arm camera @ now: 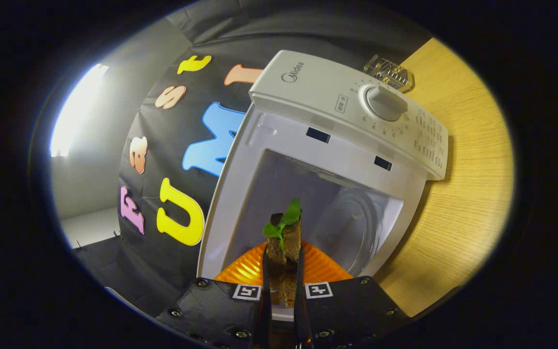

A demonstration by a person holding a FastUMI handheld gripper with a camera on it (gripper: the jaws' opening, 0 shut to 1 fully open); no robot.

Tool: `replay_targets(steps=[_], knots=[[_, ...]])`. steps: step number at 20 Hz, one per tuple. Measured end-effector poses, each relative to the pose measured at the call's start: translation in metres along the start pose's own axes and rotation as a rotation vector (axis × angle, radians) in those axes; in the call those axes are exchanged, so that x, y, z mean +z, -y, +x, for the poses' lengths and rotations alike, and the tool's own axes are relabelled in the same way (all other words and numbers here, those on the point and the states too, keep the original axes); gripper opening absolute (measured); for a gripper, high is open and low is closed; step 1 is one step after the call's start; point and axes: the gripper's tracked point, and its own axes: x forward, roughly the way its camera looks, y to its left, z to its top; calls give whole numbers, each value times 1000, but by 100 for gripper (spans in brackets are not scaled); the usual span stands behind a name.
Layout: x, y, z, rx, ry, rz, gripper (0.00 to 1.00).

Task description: Open the microwave, put the food inside, and close the microwave door.

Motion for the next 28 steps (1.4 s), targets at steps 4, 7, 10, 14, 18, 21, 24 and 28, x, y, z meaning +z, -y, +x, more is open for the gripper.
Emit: replay_targets(steps=[4,7,10,14,18,21,24,28], knots=[[-6,18,20,-41,12,22,19],[-9,35,35,-87,19,42,19],[-11,45,49,-115,30,45,18],[-13,45,61,-121,38,38,18],[-17,46,67,-126,47,-10,18],[-17,52,66,-156,44,-15,24],[-16,57,62,-198,17,-88,36],[-12,56,55,-204,-19,-155,40]])
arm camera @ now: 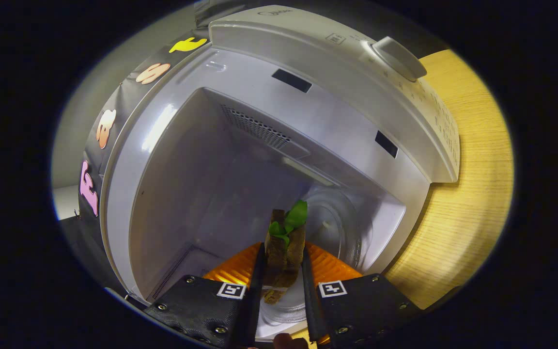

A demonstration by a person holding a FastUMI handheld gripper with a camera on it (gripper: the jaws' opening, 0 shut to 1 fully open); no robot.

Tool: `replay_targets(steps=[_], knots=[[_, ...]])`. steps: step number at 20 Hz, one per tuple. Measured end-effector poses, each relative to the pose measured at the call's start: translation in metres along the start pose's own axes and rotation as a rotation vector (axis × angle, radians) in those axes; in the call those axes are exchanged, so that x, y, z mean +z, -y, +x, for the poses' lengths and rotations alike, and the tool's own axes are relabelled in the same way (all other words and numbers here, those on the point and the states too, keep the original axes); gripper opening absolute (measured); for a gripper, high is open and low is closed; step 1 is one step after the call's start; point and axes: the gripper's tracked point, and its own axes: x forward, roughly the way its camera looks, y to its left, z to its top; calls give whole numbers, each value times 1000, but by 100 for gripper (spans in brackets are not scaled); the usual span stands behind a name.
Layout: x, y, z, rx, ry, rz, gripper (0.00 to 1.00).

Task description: Open the microwave, put the food inside, and close the microwave door.

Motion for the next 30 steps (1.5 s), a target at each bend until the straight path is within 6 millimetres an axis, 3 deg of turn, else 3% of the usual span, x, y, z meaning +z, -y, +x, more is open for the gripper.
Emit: replay_targets(steps=[10,12,13,19,23,30], knots=[[12,-2,3,-20,-47,-170,40],[11,8,10,-40,-40,-260,78],[19,6,4,-34,-33,-274,97],[33,6,-15,2,-37,-357,97],[20,-5,-58,84,-126,-522,97],[27,-34,-185,257,-65,-889,94]])
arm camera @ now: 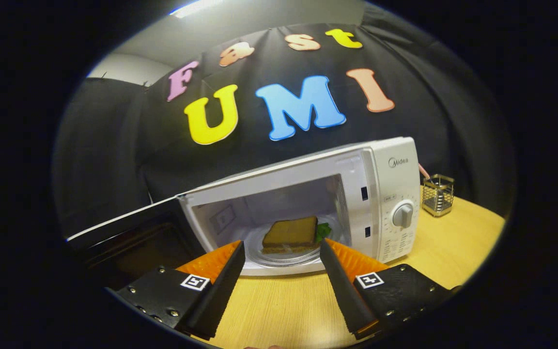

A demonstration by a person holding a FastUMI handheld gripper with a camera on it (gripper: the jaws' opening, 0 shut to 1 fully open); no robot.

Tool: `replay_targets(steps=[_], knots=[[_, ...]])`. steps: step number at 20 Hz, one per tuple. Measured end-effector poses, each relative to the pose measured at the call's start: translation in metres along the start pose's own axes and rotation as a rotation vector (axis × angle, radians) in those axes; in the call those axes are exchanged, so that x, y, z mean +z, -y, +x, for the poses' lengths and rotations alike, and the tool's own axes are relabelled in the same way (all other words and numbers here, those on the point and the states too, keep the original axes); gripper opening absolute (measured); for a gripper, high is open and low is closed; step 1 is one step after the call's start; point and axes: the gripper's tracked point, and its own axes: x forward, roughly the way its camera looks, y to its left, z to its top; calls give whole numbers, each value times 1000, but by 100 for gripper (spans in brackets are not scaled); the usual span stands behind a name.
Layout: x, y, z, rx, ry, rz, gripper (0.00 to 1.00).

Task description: Open the microwave, put the food inside, and close the microwave door.

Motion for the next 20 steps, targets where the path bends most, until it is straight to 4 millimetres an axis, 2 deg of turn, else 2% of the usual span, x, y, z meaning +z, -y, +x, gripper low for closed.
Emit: replay_targets(steps=[3,5,6,7,8,9,10,11,12,14,18,20], knots=[[6,-24,-44,45,15,-104,78],[11,-41,-73,71,41,-146,57],[14,-44,-83,67,58,-156,53],[15,-51,-94,78,65,-154,39],[15,-63,-105,110,66,-147,37],[14,-78,-115,159,60,-127,28],[13,-95,-125,212,52,-105,26],[12,-108,-134,247,45,-102,19],[14,-118,-143,267,51,-111,19],[19,-137,-158,288,87,-146,4],[18,-203,-179,408,95,-136,6],[14,-233,-189,469,76,-127,1]])
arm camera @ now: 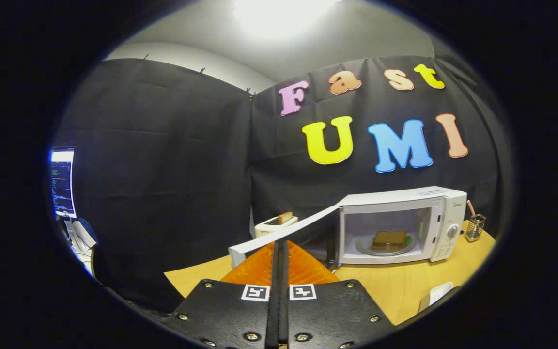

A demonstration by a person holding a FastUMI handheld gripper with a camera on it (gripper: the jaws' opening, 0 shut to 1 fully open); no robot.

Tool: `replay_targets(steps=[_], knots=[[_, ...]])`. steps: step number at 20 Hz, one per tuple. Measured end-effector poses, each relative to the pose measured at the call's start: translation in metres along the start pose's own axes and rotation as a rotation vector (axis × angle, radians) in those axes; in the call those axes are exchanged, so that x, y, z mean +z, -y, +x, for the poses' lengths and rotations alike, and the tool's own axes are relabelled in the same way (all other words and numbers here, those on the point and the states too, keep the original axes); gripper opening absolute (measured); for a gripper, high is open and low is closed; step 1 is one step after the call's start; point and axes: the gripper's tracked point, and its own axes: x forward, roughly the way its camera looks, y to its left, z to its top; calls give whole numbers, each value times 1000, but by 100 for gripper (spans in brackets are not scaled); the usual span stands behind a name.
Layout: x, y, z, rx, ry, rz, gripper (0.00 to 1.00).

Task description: Open the microwave, put the food inside, and close the microwave door.

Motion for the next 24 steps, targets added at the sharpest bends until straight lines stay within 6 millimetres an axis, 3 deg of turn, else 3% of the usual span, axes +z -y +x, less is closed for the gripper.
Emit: replay_targets(steps=[6,10,15,19,24], knots=[[-1,-74,28,82,-25,32,1],[-15,-91,50,28,-49,12,1],[-33,-70,65,-28,-80,43,1],[-29,-57,50,-54,-58,2,1],[-17,-14,23,-135,-22,-3,1]])
